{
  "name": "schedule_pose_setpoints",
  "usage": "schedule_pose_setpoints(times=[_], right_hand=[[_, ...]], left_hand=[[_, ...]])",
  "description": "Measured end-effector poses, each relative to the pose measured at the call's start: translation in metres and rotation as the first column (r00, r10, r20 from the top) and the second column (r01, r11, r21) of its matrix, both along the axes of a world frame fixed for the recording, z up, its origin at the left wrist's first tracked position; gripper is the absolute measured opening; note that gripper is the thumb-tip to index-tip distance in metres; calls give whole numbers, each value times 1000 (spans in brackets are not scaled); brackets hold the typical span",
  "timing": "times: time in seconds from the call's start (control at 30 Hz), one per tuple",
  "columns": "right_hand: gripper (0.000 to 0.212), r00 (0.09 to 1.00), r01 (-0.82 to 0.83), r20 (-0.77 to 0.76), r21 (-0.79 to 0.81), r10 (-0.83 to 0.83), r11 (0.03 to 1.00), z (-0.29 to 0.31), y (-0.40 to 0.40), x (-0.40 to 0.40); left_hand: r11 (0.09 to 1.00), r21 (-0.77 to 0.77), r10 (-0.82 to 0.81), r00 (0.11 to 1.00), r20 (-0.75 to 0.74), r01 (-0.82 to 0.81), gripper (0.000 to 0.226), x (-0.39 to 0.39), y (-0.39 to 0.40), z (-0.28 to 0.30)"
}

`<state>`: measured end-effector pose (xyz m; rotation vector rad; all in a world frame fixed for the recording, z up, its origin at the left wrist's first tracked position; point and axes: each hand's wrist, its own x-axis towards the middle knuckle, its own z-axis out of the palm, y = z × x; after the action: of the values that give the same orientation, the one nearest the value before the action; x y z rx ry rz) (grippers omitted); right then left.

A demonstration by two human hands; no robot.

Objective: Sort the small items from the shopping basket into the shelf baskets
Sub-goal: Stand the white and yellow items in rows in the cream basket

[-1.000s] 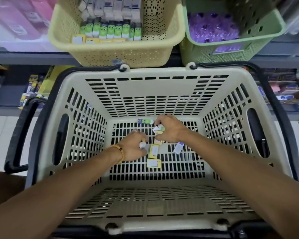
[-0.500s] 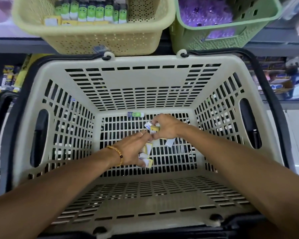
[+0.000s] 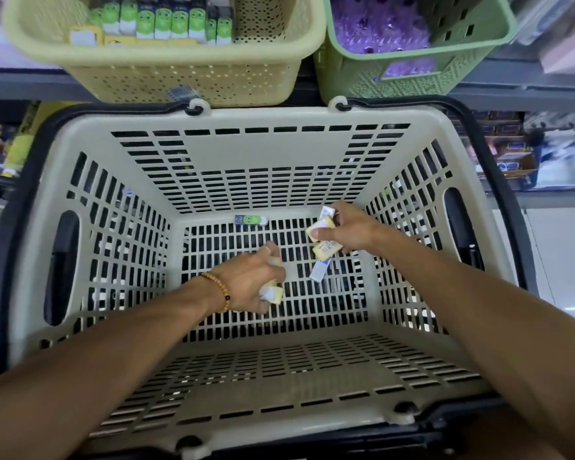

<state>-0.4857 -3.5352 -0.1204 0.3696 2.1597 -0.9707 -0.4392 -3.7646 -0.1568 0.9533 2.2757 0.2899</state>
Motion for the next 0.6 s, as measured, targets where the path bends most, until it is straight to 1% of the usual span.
schedule_pose_setpoints(times=[0.03, 0.1, 0.17, 0.2, 0.27, 0.33, 0.4, 0.47, 0.57, 0.6], right_hand=[[34, 999, 31, 24, -2, -31, 1000, -1, 2, 2], [39, 993, 103, 55, -15, -102, 995, -2, 4, 7], [47, 984, 157, 89, -39, -153, 987, -3, 6, 9], [50, 979, 176, 112, -54, -169, 983, -3, 7, 10], [51, 968, 209, 155, -76, -195, 975, -1, 10, 14], [52, 953, 251, 195, -75, -232, 965, -1, 12, 19], [52, 941, 284, 209, -55, -267, 957, -2, 10, 25], [53, 942, 287, 190, -24, -278, 958, -3, 4, 29], [70, 956, 251, 146, 48, -255, 967, -6, -11, 31], [72, 959, 247, 129, 68, -254, 967, -8, -16, 31]], left_hand=[[998, 23, 61, 998, 19, -62, 43, -3, -2, 1], [970, 88, 225, 974, 38, -228, 34, -12, -4, 3], [906, 150, 402, 915, -9, -397, 36, -26, -5, 4], [885, 152, 453, 889, -65, -440, 39, -31, -5, 4], [897, 114, 442, 872, -211, -427, 53, -36, -3, 1], [918, 72, 392, 868, -305, -390, 60, -32, 2, -6], [914, 46, 395, 855, -335, -404, 51, -30, 7, -11], [902, 44, 418, 844, -336, -429, 39, -32, 8, -10], [896, 17, 425, 848, -317, -443, 28, -34, 7, -8], [895, 11, 426, 846, -319, -446, 26, -33, 7, -7]])
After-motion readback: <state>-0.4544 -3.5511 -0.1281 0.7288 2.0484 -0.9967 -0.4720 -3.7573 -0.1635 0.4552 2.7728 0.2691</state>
